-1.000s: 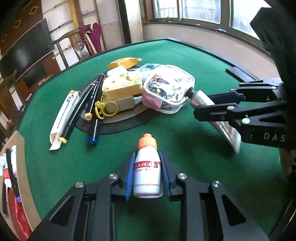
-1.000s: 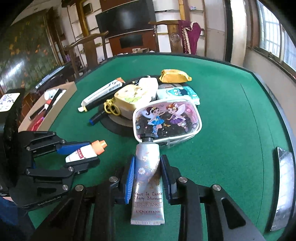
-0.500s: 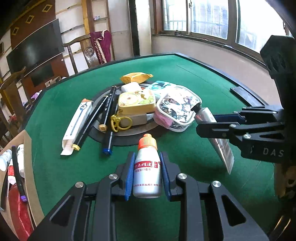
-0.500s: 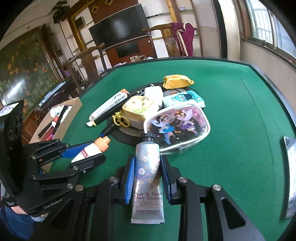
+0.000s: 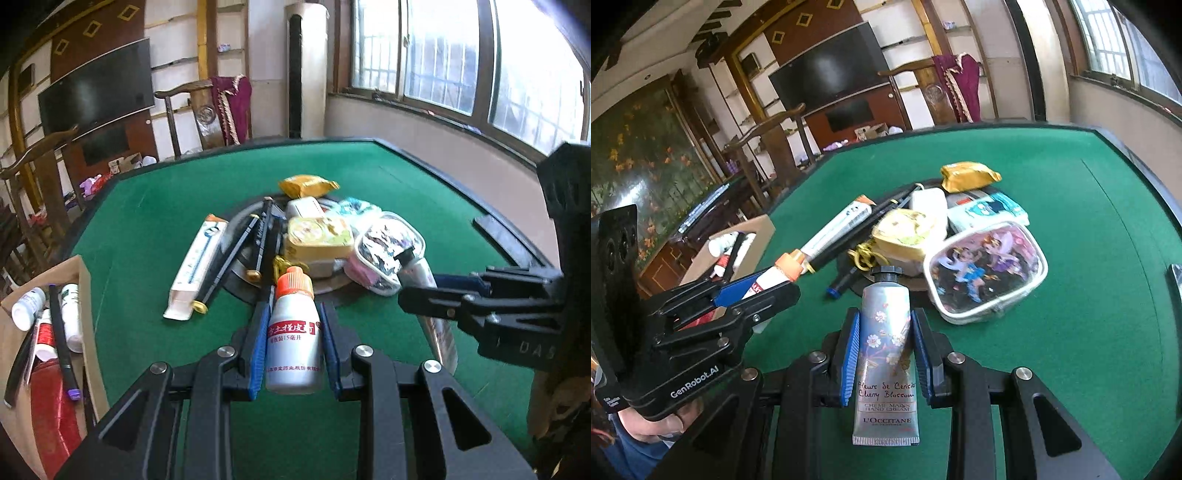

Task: Organize objects
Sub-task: 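Carry the orange-cap bottle and L'Occitane tube toward the cardboard tray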

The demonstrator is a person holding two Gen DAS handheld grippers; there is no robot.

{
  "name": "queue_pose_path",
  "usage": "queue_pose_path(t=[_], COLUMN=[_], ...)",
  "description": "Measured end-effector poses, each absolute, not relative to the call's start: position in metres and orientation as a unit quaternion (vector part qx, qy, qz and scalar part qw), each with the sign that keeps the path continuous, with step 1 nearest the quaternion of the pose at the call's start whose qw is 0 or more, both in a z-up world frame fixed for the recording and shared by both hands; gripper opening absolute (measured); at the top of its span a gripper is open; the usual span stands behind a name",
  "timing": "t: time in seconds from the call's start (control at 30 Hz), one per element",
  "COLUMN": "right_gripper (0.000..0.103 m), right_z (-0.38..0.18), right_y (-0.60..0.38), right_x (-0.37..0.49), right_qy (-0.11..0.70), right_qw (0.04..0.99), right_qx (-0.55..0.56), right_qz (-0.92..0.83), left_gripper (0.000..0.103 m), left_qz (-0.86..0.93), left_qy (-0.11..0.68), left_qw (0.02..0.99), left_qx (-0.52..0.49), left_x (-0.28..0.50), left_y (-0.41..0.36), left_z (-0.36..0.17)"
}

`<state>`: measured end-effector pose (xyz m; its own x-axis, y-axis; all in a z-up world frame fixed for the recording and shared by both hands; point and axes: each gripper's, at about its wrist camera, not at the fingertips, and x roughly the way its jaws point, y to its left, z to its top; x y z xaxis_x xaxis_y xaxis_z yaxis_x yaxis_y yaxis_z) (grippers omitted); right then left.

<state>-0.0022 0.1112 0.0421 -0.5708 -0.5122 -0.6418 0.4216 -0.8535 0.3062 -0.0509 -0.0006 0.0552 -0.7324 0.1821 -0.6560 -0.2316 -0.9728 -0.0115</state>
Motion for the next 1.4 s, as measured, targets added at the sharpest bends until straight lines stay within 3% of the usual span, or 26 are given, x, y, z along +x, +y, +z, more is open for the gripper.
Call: queue_pose_path(t=[0.43, 1.4], right_gripper=[0.03, 0.03], right_z=[0.064, 0.079], right_y=[0.063, -0.086], right_x=[0.013, 0.049], right_qy=[-0.06, -0.025], right_qw=[0.294, 0.395], right_qx=[0.345, 0.346], right_qz=[-0.889, -0.851], left_gripper=[0.026, 0.026], left_qz=[0.957, 0.963], left_qy=[0.013, -0.019], left_qw=[0.054, -0.08], left_qx=[-0.285, -0.257], left_x=[-0.032, 0.039], left_y=[-0.033, -0.154], left_z=[0.083, 0.092])
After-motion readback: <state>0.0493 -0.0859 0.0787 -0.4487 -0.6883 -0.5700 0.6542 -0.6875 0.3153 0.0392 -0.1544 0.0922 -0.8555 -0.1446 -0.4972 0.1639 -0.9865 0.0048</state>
